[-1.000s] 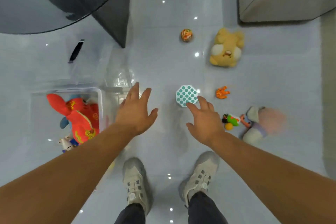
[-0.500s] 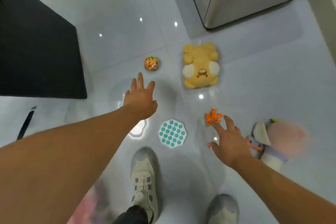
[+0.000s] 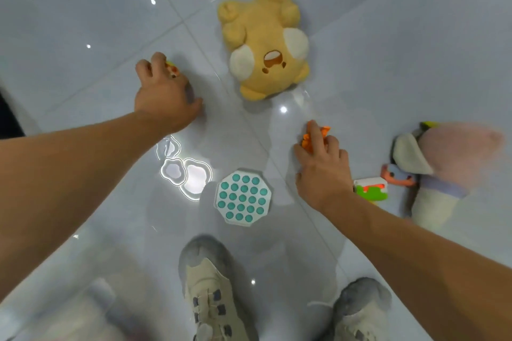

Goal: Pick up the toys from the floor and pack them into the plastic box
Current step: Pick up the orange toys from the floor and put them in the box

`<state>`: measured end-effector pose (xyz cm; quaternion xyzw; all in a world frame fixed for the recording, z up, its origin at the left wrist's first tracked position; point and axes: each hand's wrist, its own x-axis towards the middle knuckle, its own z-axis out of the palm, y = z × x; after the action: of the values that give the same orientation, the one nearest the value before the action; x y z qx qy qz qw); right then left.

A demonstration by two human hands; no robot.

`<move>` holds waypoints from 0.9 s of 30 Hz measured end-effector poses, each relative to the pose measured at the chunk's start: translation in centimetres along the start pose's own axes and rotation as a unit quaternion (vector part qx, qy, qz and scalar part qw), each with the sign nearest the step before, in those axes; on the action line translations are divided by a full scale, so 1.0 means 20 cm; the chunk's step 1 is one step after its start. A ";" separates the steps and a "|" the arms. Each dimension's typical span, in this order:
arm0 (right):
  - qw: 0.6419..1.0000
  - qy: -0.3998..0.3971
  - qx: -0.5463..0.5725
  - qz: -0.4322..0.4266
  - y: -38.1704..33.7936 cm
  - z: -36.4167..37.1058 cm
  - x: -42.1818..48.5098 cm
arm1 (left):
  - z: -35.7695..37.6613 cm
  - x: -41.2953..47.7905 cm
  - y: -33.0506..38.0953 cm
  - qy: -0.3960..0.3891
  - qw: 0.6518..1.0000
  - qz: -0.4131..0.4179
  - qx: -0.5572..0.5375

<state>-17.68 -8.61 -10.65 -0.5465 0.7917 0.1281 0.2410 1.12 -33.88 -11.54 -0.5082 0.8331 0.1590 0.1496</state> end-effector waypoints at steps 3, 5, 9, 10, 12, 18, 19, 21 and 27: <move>0.999 0.021 -0.009 -0.027 0.05 0.02 0.01 | 0.04 -0.19 0.14 0.006 0.998 0.045 -0.031; 0.997 0.022 -0.002 -0.071 0.11 0.05 0.02 | 0.09 -0.36 0.25 -0.006 0.995 0.085 -0.055; 0.986 0.015 0.020 -0.166 0.34 0.02 0.02 | 0.22 -0.69 0.53 -0.044 0.978 0.182 -0.087; 0.985 0.006 0.030 -0.170 0.40 0.00 0.01 | 0.26 -0.76 0.60 -0.049 0.975 0.196 -0.093; 0.984 -0.018 0.041 -0.174 0.54 -0.02 -0.06 | 0.33 -0.86 0.77 -0.062 0.972 0.211 -0.086; 0.973 -0.089 -0.039 -0.211 0.77 0.11 -0.32 | 0.47 -0.94 1.12 -0.096 0.971 0.219 0.012; 0.971 -0.092 -0.061 -0.213 0.77 0.14 -0.34 | 0.49 -0.93 1.14 -0.098 0.971 0.217 0.031; 0.969 -0.077 -0.089 -0.217 0.75 0.19 -0.35 | 0.53 -0.93 1.17 -0.087 0.971 0.213 0.067; 0.955 -0.029 -0.132 -0.263 0.75 0.26 -0.33 | 0.59 -0.92 1.14 -0.011 0.965 0.251 0.071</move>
<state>-28.53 4.70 -12.65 -0.7587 0.5885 0.1794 0.2142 -10.22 -4.36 -12.07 -0.2696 0.9413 0.1373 0.1498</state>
